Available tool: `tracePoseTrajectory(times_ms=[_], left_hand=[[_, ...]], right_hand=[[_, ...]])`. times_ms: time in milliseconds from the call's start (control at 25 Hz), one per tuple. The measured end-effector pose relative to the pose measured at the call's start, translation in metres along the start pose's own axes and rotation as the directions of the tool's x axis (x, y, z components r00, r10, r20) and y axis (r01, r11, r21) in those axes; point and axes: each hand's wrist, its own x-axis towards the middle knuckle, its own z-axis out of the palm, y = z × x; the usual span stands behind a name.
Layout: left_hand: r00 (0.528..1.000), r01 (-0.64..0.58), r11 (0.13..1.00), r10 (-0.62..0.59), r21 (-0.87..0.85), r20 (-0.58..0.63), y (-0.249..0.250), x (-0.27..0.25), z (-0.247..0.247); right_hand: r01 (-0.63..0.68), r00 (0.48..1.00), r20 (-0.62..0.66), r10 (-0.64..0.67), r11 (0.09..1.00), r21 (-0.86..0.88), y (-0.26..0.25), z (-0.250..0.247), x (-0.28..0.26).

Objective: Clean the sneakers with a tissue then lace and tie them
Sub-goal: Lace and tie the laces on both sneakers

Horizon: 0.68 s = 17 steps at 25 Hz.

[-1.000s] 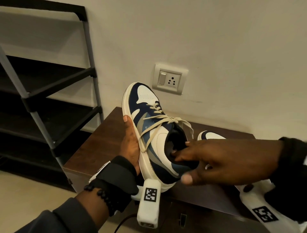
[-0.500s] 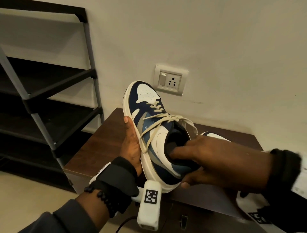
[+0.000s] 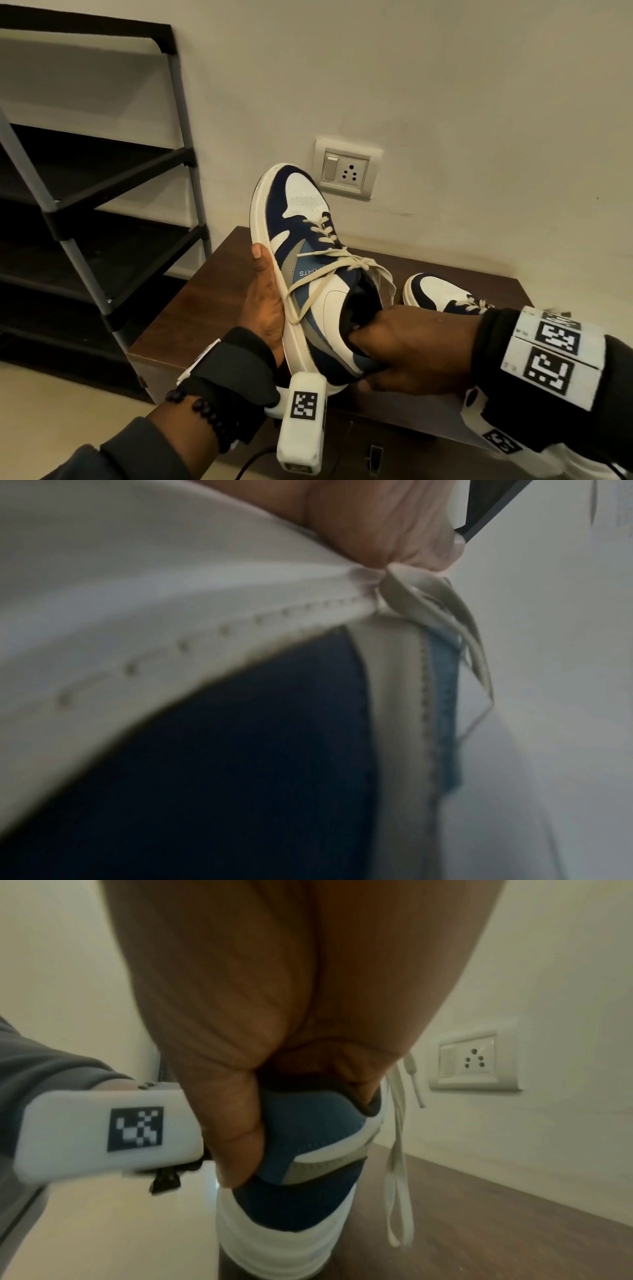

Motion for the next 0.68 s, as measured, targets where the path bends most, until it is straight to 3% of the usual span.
tracePoseTrajectory(times_ms=[80,160,240,440,600,680], left_hand=[[0.993,0.078,0.991,-0.068,-0.11,0.092,0.001,-0.001,-0.003],[0.994,0.103,0.977,-0.092,-0.185,0.064,-0.002,0.002,-0.009],[0.997,0.076,0.979,-0.072,-0.19,0.029,-0.007,0.004,-0.013],[0.991,0.114,0.99,-0.119,-0.083,-0.064,-0.015,0.006,-0.015],[0.991,0.1,0.995,-0.102,-0.031,-0.083,-0.023,0.006,-0.017],[0.989,0.082,0.996,-0.08,0.017,-0.128,-0.022,0.007,-0.016]], right_hand=[[0.049,0.98,-0.195,-0.048,0.999,0.0,-0.002,-0.004,-0.004],[0.045,0.913,-0.405,-0.047,0.999,-0.015,-0.002,-0.012,-0.009],[0.017,0.879,-0.476,-0.001,0.999,0.03,-0.001,-0.018,-0.013],[0.074,0.973,-0.222,-0.058,0.995,0.065,-0.009,-0.015,-0.004],[0.096,0.993,-0.073,-0.089,0.99,0.105,-0.001,-0.011,-0.002],[0.082,0.995,-0.068,-0.072,0.986,0.148,0.001,-0.011,-0.002]])
